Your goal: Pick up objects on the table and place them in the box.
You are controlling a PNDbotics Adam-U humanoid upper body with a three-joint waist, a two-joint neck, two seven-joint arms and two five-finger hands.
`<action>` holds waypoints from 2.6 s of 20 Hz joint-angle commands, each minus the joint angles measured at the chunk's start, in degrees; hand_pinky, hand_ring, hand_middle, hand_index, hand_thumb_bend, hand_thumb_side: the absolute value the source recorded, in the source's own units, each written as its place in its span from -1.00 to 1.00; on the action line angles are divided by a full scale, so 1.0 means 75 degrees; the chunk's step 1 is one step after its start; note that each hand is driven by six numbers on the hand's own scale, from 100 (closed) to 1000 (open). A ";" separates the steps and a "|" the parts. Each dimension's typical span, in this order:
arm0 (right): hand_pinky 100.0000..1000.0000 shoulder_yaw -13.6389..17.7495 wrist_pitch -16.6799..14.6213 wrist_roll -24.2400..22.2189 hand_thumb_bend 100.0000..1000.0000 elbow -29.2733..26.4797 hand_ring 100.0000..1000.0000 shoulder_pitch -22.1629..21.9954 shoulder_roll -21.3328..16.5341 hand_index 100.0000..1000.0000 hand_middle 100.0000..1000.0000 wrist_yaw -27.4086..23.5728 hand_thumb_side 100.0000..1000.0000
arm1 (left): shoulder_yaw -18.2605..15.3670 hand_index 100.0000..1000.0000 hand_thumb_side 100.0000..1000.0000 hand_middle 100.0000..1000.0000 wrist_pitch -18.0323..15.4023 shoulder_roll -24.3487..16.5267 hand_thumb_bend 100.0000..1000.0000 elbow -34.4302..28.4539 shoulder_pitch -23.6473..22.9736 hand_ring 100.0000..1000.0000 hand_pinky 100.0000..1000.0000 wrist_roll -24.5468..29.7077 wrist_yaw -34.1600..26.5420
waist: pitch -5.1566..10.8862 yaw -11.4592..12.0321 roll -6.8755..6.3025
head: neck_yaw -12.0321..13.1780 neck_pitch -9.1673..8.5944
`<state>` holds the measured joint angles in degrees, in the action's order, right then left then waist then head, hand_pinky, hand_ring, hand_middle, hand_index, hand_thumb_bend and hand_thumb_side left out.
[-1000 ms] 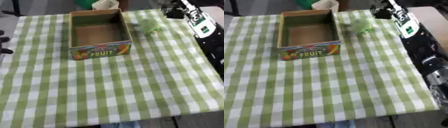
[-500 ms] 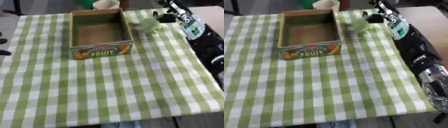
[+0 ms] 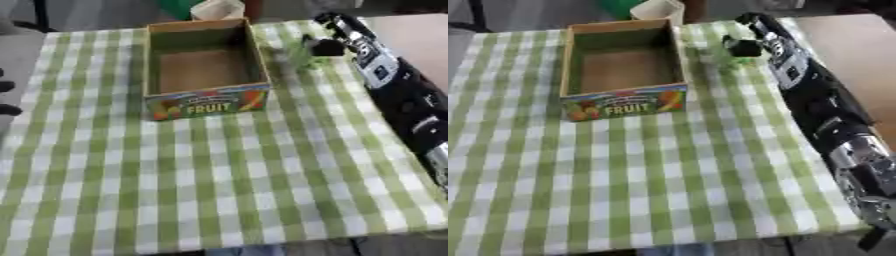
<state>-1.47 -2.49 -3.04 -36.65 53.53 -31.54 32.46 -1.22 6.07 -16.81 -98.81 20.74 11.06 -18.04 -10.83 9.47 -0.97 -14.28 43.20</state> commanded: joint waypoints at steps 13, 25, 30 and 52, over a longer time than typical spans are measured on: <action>0.63 -0.0065 -0.0434 -0.1514 -0.63 -0.0068 0.80 0.0067 -0.0113 0.80 0.73 0.0427 0.14 | -0.0022 0.41 -0.87 0.41 -0.0008 -0.0049 -0.93 -0.0141 0.0112 0.51 0.09 0.0047 -0.0004 | 0.0084 0.0007 -0.0009 | -0.0042 -0.0053; 0.37 -0.0026 -0.0542 -0.2121 -0.77 -0.0340 0.55 0.0004 -0.0143 0.70 0.55 0.1213 -0.86 | -0.0028 0.41 -0.87 0.42 0.0008 -0.0034 -0.93 -0.0147 0.0103 0.51 0.10 0.0062 0.0000 | 0.0081 0.0004 -0.0009 | -0.0066 -0.0036; 0.13 -0.0014 -0.0442 -0.1621 -0.93 -0.0414 0.33 -0.0049 -0.0190 0.54 0.33 0.1320 -0.95 | -0.0032 0.41 -0.86 0.42 0.0018 -0.0021 -0.93 -0.0146 0.0103 0.52 0.10 0.0057 0.0002 | 0.0076 0.0005 0.0002 | -0.0076 -0.0032; -0.97 -0.0115 -0.0435 0.0460 -1.00 -0.1576 -0.67 0.0045 -0.0366 -0.55 -0.74 0.0411 -1.00 | -0.0053 0.41 -0.86 0.42 0.0041 -0.0005 -0.93 -0.0159 0.0101 0.52 0.10 0.0032 -0.0044 | 0.0092 -0.0006 0.0033 | -0.0091 -0.0017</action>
<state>-2.26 -5.63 -0.07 -46.24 52.37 -32.15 36.54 -1.22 6.36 -16.12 -98.81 20.74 11.29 -18.17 -10.99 9.42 -0.82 -14.81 43.22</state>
